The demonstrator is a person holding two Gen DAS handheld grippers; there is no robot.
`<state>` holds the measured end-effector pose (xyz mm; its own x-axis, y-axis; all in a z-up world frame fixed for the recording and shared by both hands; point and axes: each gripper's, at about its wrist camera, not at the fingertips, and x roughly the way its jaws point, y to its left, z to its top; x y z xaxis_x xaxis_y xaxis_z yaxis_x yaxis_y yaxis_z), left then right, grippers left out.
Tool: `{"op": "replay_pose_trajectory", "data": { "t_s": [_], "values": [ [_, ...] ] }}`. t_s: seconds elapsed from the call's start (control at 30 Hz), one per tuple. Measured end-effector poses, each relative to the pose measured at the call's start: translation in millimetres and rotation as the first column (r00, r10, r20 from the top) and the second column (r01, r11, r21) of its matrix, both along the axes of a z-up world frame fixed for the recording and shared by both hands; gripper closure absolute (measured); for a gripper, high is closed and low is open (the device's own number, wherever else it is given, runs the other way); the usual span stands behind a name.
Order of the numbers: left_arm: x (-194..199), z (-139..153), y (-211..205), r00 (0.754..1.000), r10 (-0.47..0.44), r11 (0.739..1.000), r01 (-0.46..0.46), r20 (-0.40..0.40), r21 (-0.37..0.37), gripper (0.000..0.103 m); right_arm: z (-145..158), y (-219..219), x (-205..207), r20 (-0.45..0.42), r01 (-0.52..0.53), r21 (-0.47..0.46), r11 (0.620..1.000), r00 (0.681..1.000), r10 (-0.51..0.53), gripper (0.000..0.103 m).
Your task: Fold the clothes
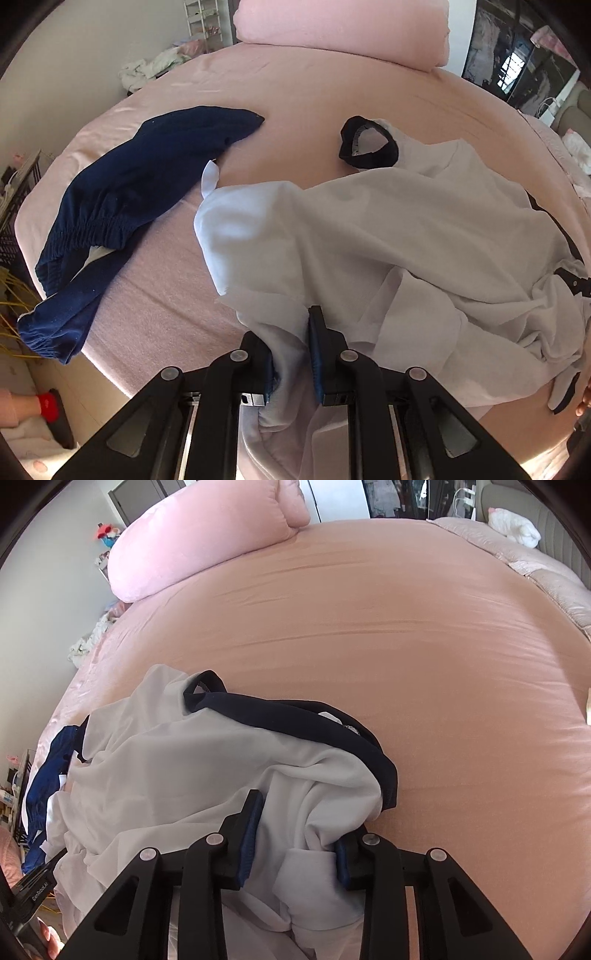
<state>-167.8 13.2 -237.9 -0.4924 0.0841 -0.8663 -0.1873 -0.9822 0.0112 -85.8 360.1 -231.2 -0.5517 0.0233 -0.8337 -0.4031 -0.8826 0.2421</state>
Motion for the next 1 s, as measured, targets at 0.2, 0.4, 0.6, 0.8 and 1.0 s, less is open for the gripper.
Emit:
{"op": "replay_pose_trajectory", "data": {
  "t_s": [0.2, 0.4, 0.6, 0.8, 1.0],
  "values": [
    [-1, 11, 2, 1.0, -0.01, 0.998, 0.009, 0.021, 0.063, 0.09, 5, 12, -1, -0.007, 0.001, -0.006, 1.0, 1.0, -0.001, 0.087],
    [-13, 11, 11, 0.999, 0.006, 0.989, -0.014, 0.05, 0.147, 0.09, 10, 26, -3, -0.012, 0.006, -0.024, 1.0, 1.0, -0.006, 0.091],
    [-12, 6, 18, 0.999, -0.008, 0.994, 0.002, 0.05, 0.113, 0.09, 10, 56, 5, -0.033, 0.036, -0.185, 0.982, 0.999, -0.043, 0.089],
    [-21, 3, 9, 0.997, 0.007, 0.987, -0.019, 0.076, 0.159, 0.09, -4, 75, 12, -0.051, 0.053, -0.38, 0.923, 0.996, -0.078, 0.05],
    [-29, 2, -6, 0.994, 0.035, 0.979, -0.055, 0.104, 0.197, 0.09, -9, 48, -11, -0.028, -0.034, -0.193, 0.981, 0.999, 0.029, 0.05]
  ]
}}
